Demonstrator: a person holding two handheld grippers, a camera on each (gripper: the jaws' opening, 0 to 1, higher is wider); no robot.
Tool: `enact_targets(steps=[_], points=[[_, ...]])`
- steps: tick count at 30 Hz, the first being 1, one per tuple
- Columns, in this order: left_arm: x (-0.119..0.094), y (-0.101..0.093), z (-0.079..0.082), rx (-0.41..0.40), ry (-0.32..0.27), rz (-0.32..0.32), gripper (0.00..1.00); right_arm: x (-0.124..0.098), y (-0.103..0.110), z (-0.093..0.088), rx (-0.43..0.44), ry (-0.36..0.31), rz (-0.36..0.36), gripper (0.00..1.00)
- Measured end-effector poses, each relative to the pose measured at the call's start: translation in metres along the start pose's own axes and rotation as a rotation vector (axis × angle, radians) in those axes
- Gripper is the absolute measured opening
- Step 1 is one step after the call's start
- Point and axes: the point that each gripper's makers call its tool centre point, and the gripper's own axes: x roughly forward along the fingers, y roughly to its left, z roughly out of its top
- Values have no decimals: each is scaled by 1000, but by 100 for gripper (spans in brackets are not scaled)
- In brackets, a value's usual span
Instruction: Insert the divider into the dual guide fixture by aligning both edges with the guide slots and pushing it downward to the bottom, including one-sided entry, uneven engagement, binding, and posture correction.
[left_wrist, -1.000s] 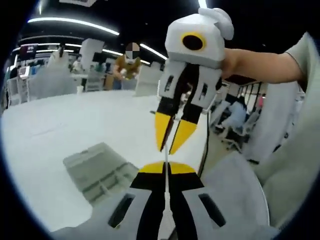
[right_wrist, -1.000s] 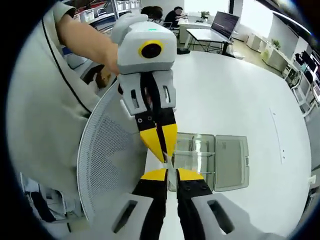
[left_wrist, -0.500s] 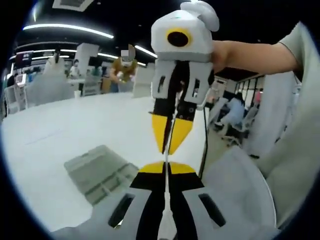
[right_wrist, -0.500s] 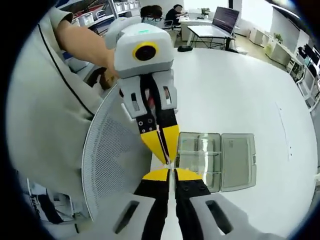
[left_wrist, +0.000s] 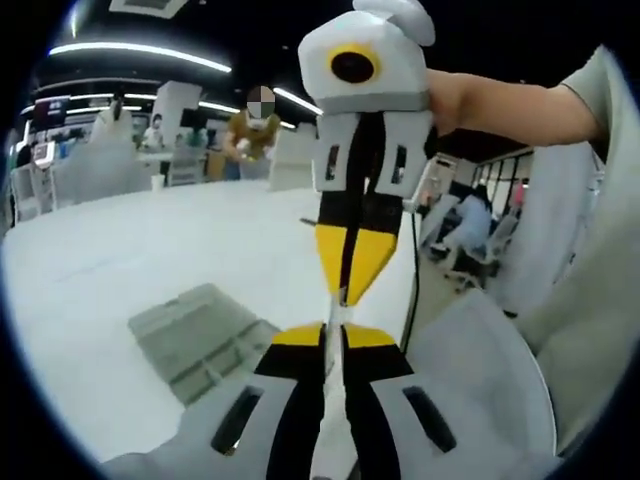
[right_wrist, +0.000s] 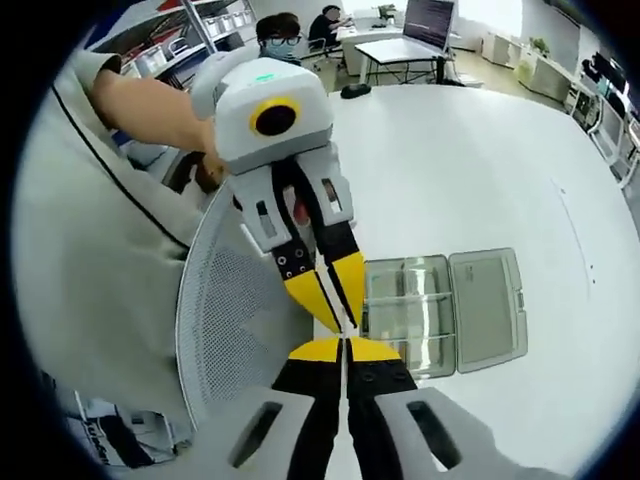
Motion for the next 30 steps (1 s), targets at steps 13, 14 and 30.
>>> enact_targets(steps=[13,14,30], points=[[2,1,-5,-29,17,-8,3,1,0,3,41,-4,4,0],[2,0,-5,-29,19,-8,3,1,0,3,32,0,1,0],[-5,11,-12,-21,64,56,16,2,-13,2,2,55,-45,0]])
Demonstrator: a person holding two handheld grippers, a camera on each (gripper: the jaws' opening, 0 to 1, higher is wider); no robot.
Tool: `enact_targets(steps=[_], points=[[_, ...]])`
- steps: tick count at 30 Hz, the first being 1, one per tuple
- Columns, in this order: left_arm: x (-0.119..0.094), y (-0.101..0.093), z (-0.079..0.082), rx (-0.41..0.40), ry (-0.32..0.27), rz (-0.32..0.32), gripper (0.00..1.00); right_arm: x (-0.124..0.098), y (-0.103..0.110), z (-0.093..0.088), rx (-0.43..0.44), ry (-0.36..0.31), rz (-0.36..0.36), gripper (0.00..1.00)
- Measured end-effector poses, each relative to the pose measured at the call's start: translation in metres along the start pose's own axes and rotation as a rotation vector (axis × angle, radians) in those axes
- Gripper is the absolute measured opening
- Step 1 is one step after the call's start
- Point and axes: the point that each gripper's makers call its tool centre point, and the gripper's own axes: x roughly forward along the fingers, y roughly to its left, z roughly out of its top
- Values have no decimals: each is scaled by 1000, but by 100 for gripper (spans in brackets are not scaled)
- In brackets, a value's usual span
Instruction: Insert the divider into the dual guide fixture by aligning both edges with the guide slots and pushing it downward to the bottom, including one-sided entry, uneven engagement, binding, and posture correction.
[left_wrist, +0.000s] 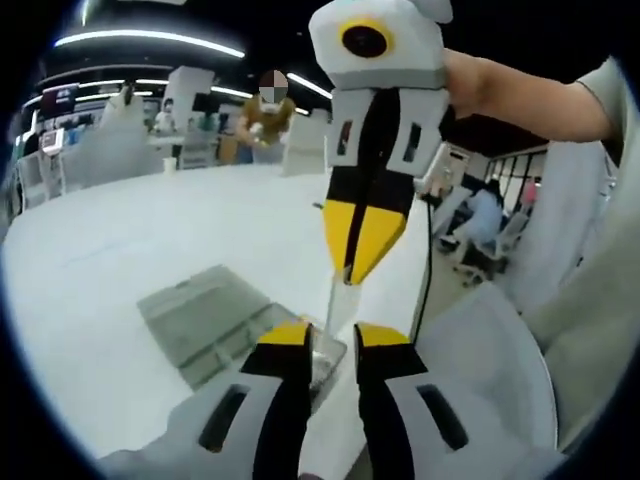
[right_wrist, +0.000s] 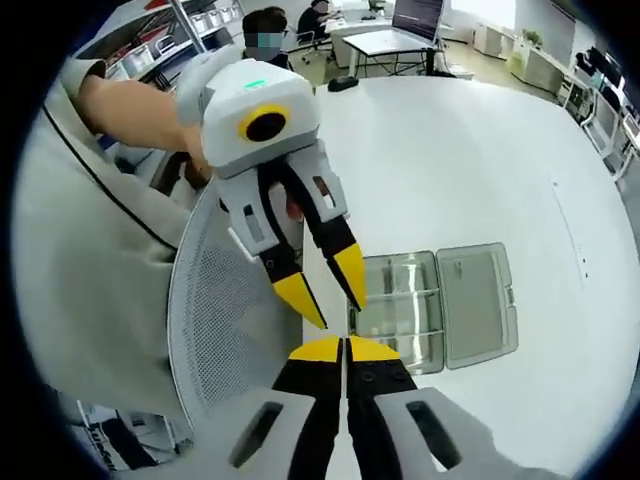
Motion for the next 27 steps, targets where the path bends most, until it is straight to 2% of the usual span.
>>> enact_targets(steps=[4,7,13,18,27], points=[[-1,3,-2,31,22,24,28,2,-5,0,-5,14,-11,0],[-4,1,0,42,21,28,29,5,-7,0,-10,28,-12,0],[-9,3,-6,51,41,53,39,11,-14,-2,-23,57,-22,0],[-14,5,-8,44,39,71,41,16,-21,-1,-27,71,-37,0],[-20,8,-16,7,58,103,52,28,-32,-2,-33,88,-53,0]])
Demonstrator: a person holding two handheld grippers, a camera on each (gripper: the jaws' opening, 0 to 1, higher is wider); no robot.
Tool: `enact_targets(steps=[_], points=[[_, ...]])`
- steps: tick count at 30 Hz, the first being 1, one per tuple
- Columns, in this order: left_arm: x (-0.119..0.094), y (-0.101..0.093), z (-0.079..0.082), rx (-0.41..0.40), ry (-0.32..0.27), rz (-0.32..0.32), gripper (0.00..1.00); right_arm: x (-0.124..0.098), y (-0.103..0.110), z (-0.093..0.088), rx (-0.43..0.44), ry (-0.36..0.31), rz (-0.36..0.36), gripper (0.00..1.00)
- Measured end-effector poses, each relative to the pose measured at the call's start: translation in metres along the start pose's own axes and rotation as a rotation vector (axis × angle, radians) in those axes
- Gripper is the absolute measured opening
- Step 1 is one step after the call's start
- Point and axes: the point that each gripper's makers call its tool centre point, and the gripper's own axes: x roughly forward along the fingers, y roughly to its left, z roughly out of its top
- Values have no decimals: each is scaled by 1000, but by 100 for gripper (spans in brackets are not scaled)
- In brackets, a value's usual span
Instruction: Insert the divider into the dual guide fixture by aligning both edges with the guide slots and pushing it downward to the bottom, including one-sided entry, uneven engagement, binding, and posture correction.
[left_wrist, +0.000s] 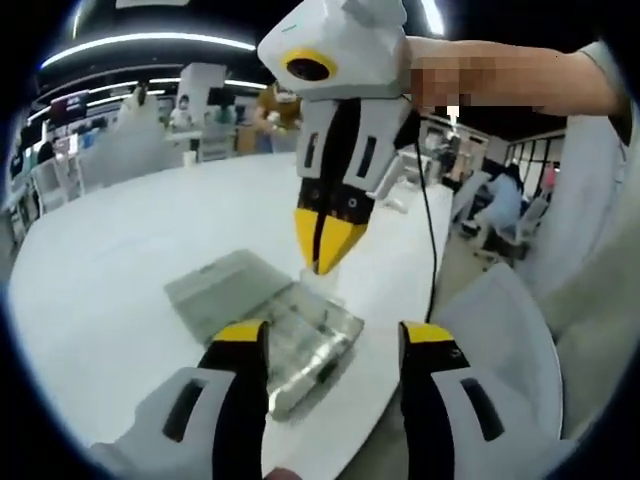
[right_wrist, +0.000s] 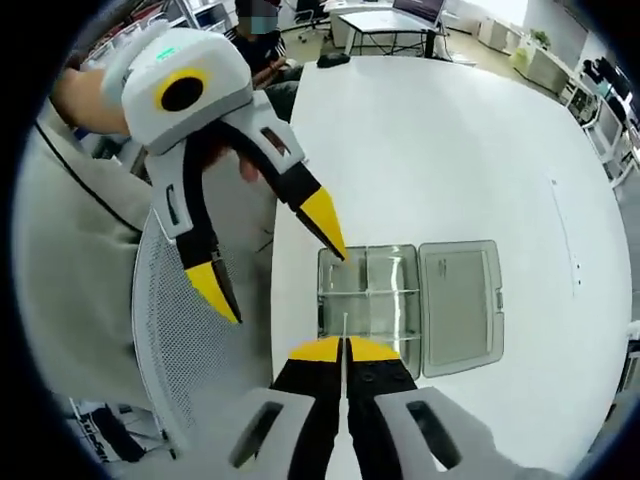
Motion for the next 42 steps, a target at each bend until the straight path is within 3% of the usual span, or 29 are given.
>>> enact_targets(steps=[7,12,42], points=[[-2,3,-5,-40,15,32,63,9,-10,-3,11,12,-21,0],[-4,6,-9,-64,21,47,65,16,-10,-2,4,28,-25,0],[-7,13,-23,-126,19,58,65,48,-27,4,-16,32,-53,0]])
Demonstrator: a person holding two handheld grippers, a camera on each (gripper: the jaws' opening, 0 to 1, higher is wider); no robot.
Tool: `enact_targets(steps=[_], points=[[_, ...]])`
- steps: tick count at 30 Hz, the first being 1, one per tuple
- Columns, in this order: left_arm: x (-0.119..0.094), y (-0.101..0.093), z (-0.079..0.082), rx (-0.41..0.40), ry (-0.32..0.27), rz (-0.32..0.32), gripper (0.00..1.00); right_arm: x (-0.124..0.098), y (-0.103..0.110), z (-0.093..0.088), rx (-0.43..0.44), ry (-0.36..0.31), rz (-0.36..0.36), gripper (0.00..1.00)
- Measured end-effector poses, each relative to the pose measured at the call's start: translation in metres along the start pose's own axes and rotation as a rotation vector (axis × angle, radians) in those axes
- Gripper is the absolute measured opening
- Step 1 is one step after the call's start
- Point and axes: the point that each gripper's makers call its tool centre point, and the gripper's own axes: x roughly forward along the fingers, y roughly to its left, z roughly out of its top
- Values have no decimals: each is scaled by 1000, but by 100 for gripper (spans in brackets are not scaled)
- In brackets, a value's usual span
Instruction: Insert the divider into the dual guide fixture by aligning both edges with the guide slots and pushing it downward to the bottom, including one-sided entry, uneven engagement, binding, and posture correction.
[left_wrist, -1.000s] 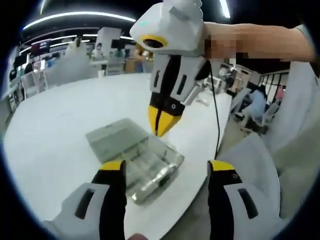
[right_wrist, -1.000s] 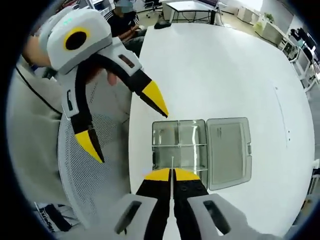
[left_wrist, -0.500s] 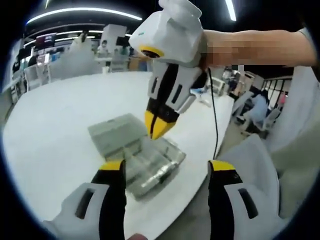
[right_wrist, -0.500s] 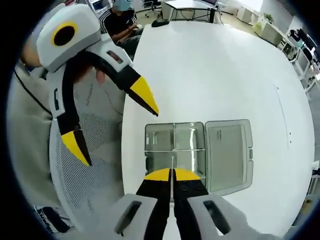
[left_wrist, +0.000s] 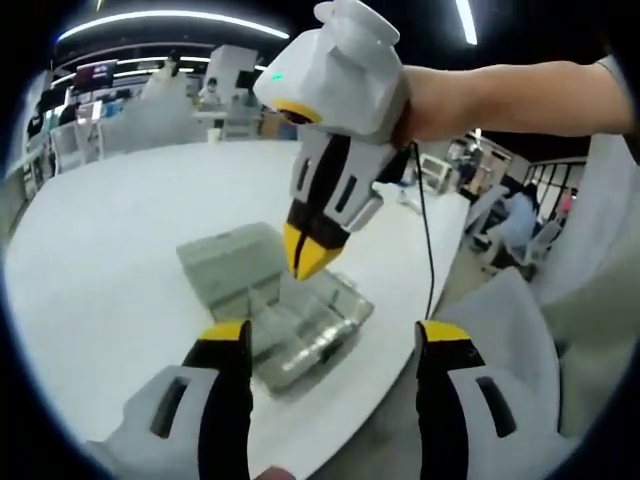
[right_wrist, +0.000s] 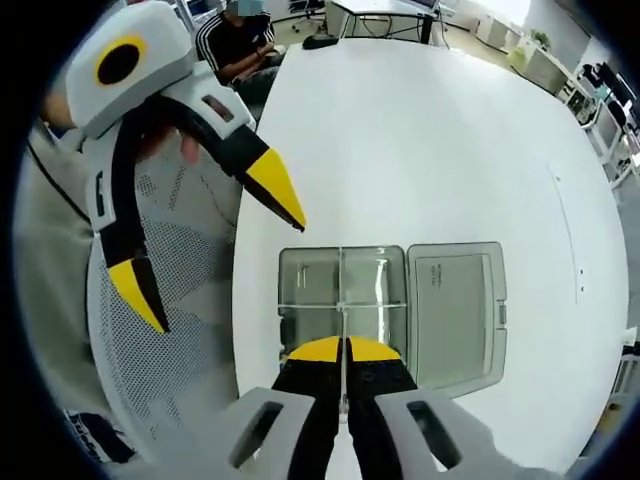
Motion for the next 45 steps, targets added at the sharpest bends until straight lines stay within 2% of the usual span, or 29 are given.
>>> enact_targets(steps=[24,45], points=[[2,5,-6,-19,8,-1,65,12,-1,-1,-20,4,10,0],[2,7,-4,-24,8,3,64,9,0,-1,-34,-27,2,0]])
